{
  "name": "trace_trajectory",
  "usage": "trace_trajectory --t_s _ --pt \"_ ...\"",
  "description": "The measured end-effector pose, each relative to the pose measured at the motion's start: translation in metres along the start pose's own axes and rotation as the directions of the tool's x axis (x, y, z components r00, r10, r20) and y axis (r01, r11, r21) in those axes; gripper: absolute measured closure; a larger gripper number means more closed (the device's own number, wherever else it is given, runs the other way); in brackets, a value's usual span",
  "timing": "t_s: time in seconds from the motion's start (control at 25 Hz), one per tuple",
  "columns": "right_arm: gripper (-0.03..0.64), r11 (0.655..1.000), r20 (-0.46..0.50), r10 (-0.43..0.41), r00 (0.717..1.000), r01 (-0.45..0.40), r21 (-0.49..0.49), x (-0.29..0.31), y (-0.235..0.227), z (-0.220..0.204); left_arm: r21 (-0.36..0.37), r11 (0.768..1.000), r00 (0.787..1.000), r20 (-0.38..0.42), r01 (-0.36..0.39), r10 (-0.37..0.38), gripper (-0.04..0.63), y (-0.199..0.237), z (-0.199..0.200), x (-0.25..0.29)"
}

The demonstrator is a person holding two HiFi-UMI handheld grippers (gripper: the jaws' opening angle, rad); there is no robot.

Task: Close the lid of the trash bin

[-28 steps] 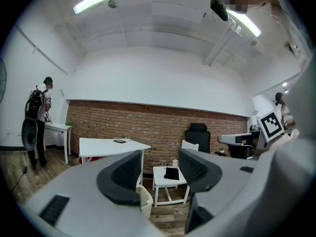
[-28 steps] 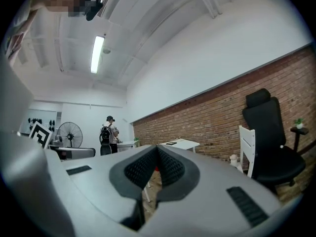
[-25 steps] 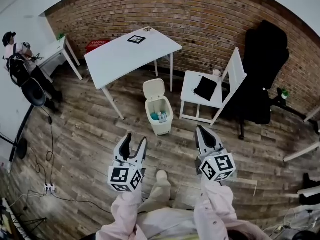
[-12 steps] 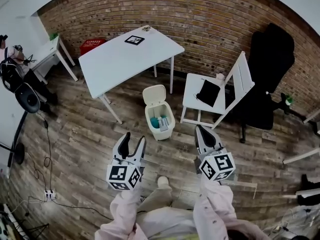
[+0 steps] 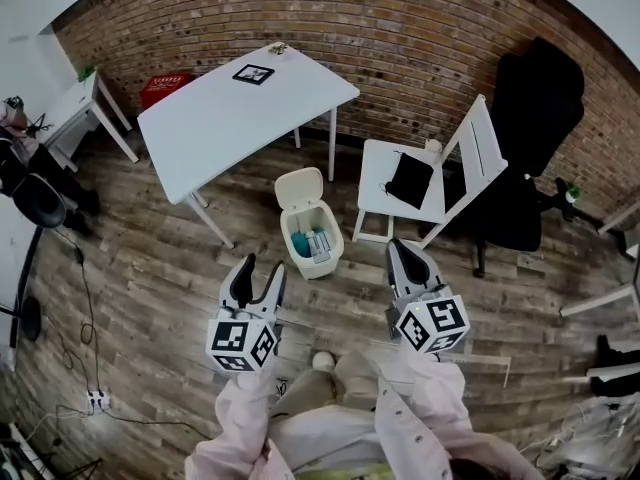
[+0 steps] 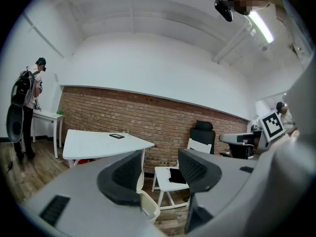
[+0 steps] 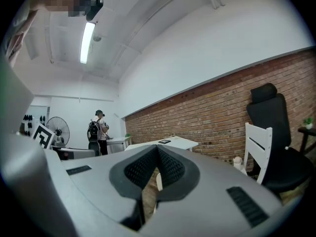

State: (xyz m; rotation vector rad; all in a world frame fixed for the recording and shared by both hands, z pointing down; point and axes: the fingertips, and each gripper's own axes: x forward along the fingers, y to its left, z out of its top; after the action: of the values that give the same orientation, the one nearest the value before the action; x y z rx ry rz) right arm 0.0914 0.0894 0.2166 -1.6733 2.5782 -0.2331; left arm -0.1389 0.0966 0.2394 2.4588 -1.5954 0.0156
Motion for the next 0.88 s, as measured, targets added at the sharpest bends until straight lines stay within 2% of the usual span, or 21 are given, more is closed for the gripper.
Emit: trace_trajectory --t_s 0.4,0.88 --pt "0.614 0.999 -0.050 0.022 0.998 -0.021 0.034 0.039 -0.019 -0.019 -0.010 1.000 0.999 -0.045 -0.013 0.012 0.371 0.015 -0.011 0.038" --pt "0.614 0.993 -0.111 0.103 0.988 -0.095 0.073 0.148 -0.057 -0.033 -0.019 0.997 0.994 -0.078 -0.078 0.077 0.371 0.054 -0.012 0.124"
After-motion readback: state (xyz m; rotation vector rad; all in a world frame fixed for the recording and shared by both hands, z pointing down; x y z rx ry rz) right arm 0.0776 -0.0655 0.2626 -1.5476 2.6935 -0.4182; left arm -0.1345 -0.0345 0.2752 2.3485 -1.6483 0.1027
